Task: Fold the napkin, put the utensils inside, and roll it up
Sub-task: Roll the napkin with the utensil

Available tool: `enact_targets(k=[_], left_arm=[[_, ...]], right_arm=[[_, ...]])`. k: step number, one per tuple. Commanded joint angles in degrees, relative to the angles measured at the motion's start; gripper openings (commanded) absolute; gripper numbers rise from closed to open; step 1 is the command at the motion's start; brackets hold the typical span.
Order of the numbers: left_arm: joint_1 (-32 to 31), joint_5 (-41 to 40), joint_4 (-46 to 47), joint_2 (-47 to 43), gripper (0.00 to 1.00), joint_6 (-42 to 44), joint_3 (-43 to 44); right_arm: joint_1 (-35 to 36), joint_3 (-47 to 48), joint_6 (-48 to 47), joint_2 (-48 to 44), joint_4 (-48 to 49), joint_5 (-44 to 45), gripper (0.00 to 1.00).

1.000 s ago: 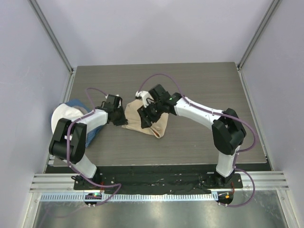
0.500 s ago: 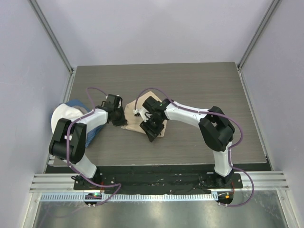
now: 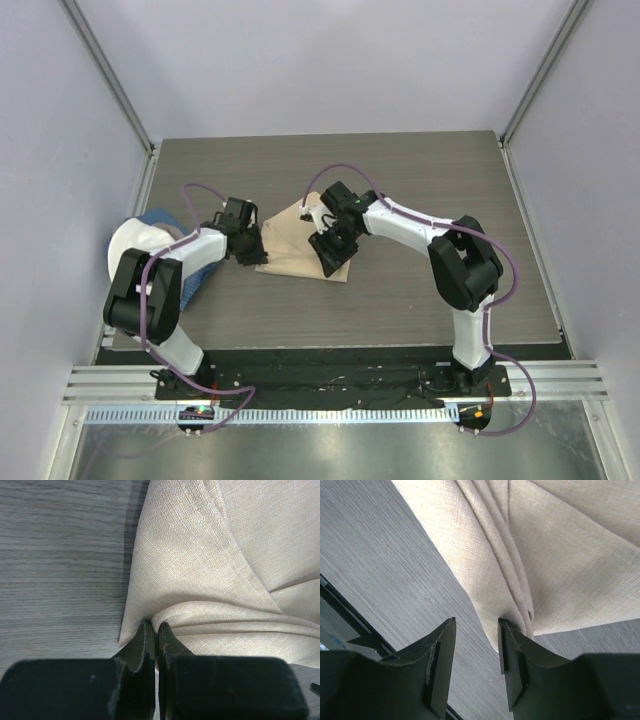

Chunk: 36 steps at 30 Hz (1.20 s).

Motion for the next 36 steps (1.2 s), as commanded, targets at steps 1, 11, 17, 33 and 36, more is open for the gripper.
enact_targets(k=[1,11,17,33,36], left_arm=[[0.27,-1.26,-1.27,0.59,0.0,1.07,1.67],[0.27,-1.26,-1.98,1.56,0.0,0.63,2.02],[0.27,-1.18,-3.03,2.17,0.0,0.37,2.63],[0.36,0.49,-4.17,2.97,0.0,0.28,3.69],[0.45,0.58,-4.35,3.05,0.0,0.37,3.78]], right_arm=[[-1.51,-1.53,-1.38,0.98,2.92,-3.0,0.46],[-2.04,-2.16,-0.86,3.53,4.15,-4.32,0.46],[-1.43,0.39,-0.24,-3.31,2.4,-1.25,0.52],[12.1,-12.78,-9.02,-8.96,38.07,17.22,0.68],[13.07,-15.42,-11.93,-8.07,42.91,16.34,0.68]])
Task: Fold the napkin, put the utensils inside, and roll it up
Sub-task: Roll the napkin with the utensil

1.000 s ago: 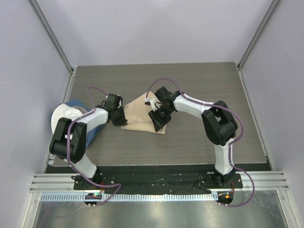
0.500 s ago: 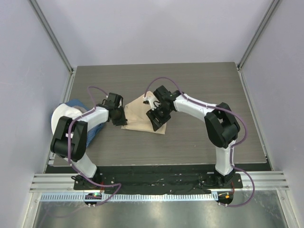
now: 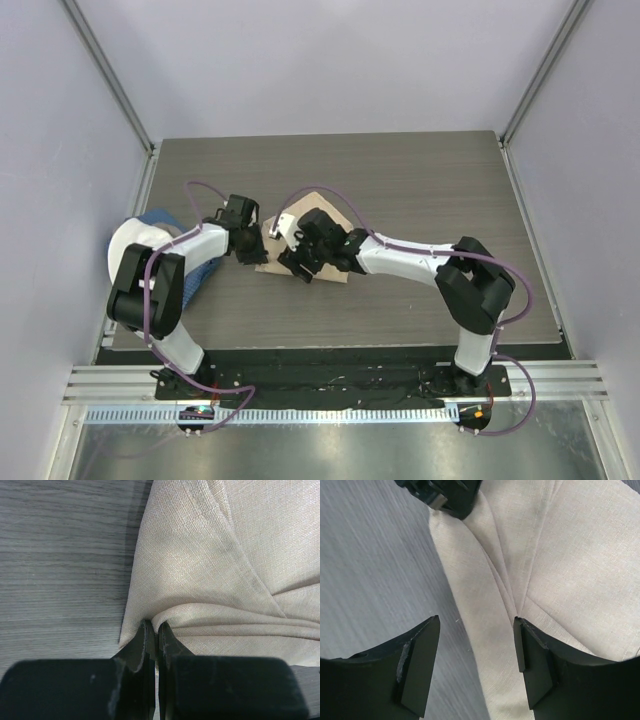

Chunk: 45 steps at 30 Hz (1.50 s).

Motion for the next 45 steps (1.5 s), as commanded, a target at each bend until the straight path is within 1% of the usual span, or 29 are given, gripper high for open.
enact_targets(k=[1,6,10,21,24,25,27,28,29,30,31,33,34,36,37,38,39,42,44,45], left_arm=[[0.56,0.45,-1.75,0.98,0.0,0.52,1.35],[0.74,0.63,-1.84,0.98,0.0,0.43,1.44],[0.82,0.89,-1.93,1.15,0.0,0.43,1.7],[1.0,1.15,-2.28,0.71,0.0,0.52,1.7],[1.0,1.59,-1.93,0.54,0.0,0.78,1.7],[0.91,1.86,-1.67,0.19,0.0,0.78,1.61],[0.91,2.29,-0.97,-0.25,0.0,0.87,1.44],[1.0,2.12,-0.79,-0.78,0.0,0.87,1.35],[1.0,1.95,-0.7,-1.04,0.01,0.78,1.35],[1.0,1.34,-0.61,-1.39,0.03,0.7,1.52],[1.09,1.07,-0.96,-1.75,0.1,0.7,1.7],[1.61,0.11,-1.22,-3.06,0.17,0.52,2.14],[1.96,-0.16,-2.01,-3.5,0.27,0.26,2.31],[2.75,-0.51,-2.63,-5.17,0.34,-0.09,2.4],[3.71,-0.6,-2.89,-5.79,0.45,-0.36,2.23],[4.07,-0.69,-3.42,-6.4,0.52,-0.62,1.88],[4.51,-0.6,-3.6,-7.89,0.58,-0.88,1.53],[5.3,-1.48,-3.25,-11.49,0.72,-1.41,-0.67],[5.31,-1.48,-2.2,-13.34,0.74,-2.2,-3.55],[5.31,-1.13,0.16,-15.44,0.75,-2.47,-4.79]], right_arm=[[0.53,-2.73,-4.87,1.48,13.51,0.47,0.68],[0.62,-3.96,-6.8,3.32,15.81,0.29,0.68],[0.62,-3.61,-7.69,4.73,15.73,-1.46,0.68],[0.62,-2.38,-9.44,9.21,14.76,-0.68,0.65],[0.26,-1.59,-9.44,10.44,13.27,-0.68,0.61],[-0.08,-0.89,-9.01,10.71,12.39,-0.76,0.55],[-0.61,-0.36,-8.65,11.24,9.49,-2.25,0.48],[-0.96,-0.01,-8.13,11.41,7.74,-3.04,0.42],[-1.31,0.08,-7.95,11.59,6.86,-3.75,0.4],[-1.49,0.43,-7.78,11.85,5.8,-5.58,0.38],[-1.67,0.61,-7.69,12.03,3.71,-6.47,0.36],[-1.84,1.05,-7.6,12.2,1.67,-8.4,0.33],[-1.76,1.14,-7.42,12.38,-0.08,-8.93,0.32],[-1.93,1.57,-6.81,12.56,-1.76,-10.86,0.3],[-1.93,1.66,-6.46,12.64,-3.07,-11.83,0.29],[-1.93,1.75,-5.93,12.73,-3.69,-12.71,0.28],[-2.02,1.84,-5.49,12.73,-4.31,-13.41,0.28],[-2.02,1.67,-4.61,12.99,-5.89,-15.88,0.27],[-2.02,1.84,-4.26,13.08,-6.51,-17.11,0.26],[-2.11,1.93,-4.0,13.26,-6.69,-17.46,0.26]])
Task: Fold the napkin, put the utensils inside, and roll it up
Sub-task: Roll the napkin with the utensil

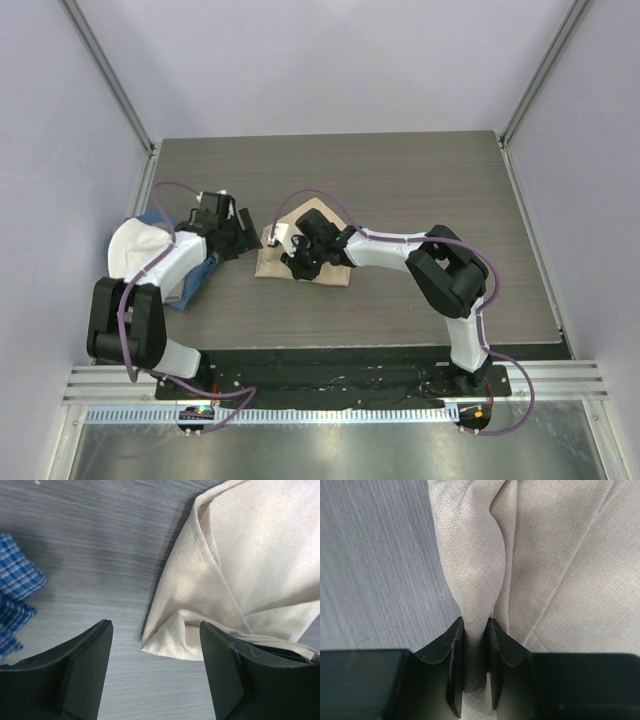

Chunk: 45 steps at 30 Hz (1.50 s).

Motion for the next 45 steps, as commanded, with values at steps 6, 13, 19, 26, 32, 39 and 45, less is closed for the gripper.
enact_targets(k=[6,13,19,26,32,39,45], left_arm=[[0.32,4.93,14.93,-11.27,0.72,-5.52,-13.72],[0.59,6.08,17.68,-10.13,0.67,-6.85,-17.06],[0.85,5.11,21.27,-8.02,0.63,-7.99,-18.56],[0.94,6.34,23.92,-6.18,0.56,-8.87,-19.88],[0.94,7.83,27.17,-4.51,0.42,-9.57,-21.02],[0.94,8.89,27.01,-3.71,0.17,-10.01,-21.29],[1.03,8.88,21.29,-2.66,0.0,-8.61,-18.22]], right_arm=[[-0.14,0.01,4.05,3.12,-9.09,-8.07,0.25],[-2.08,1.15,4.85,4.97,-9.88,-12.56,0.24],[-2.61,1.59,4.58,5.49,-10.94,-13.53,0.24],[-2.87,1.94,4.58,6.2,-11.46,-13.88,0.24],[-3.05,2.38,4.76,6.55,-11.46,-13.97,0.23],[-3.22,3.17,5.37,5.85,-11.46,-12.92,0.24],[-2.96,4.93,7.13,-0.2,-11.47,-8.26,0.48]])
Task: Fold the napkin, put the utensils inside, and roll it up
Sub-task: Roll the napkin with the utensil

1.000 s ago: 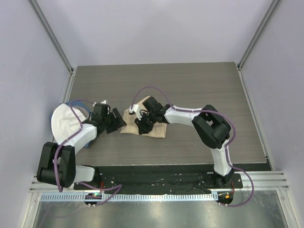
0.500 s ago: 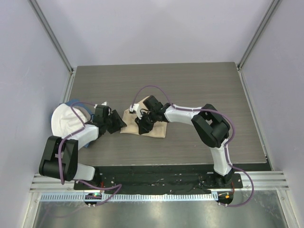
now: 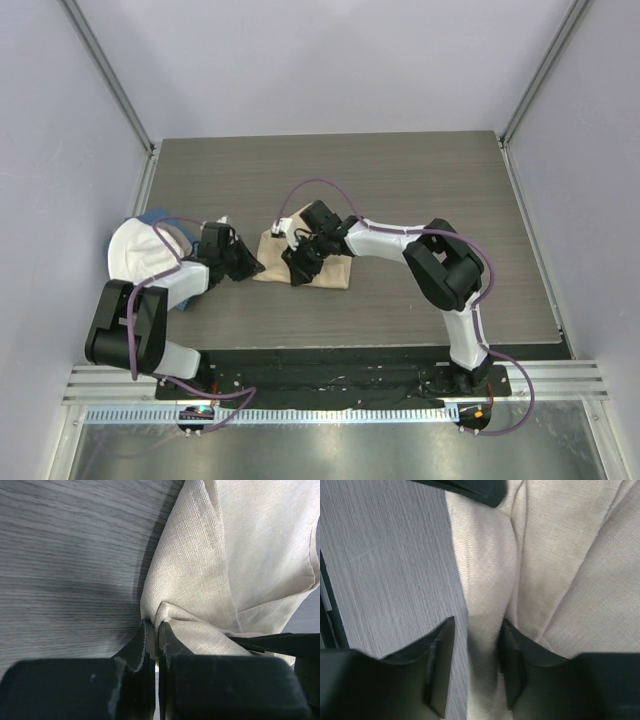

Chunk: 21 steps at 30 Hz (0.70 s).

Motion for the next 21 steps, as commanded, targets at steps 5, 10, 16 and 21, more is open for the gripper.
enact_targets(k=[5,10,16,21], left_arm=[[0.61,1.63,-11.75,4.06,0.0,1.78,7.42],[1.31,3.74,-16.42,5.56,0.0,2.66,10.68],[2.37,7.34,-19.06,7.67,0.0,3.54,13.14],[2.98,8.23,-19.93,7.85,0.0,3.71,13.58]], right_arm=[[4.57,-3.19,0.66,-10.41,1.91,15.42,0.62],[10.02,-10.48,-2.76,-14.02,12.97,30.28,0.64],[13.19,-14.8,-6.19,-12.79,21.16,37.32,0.64],[13.81,-16.73,-9.35,-11.3,24.86,39.78,0.64]])
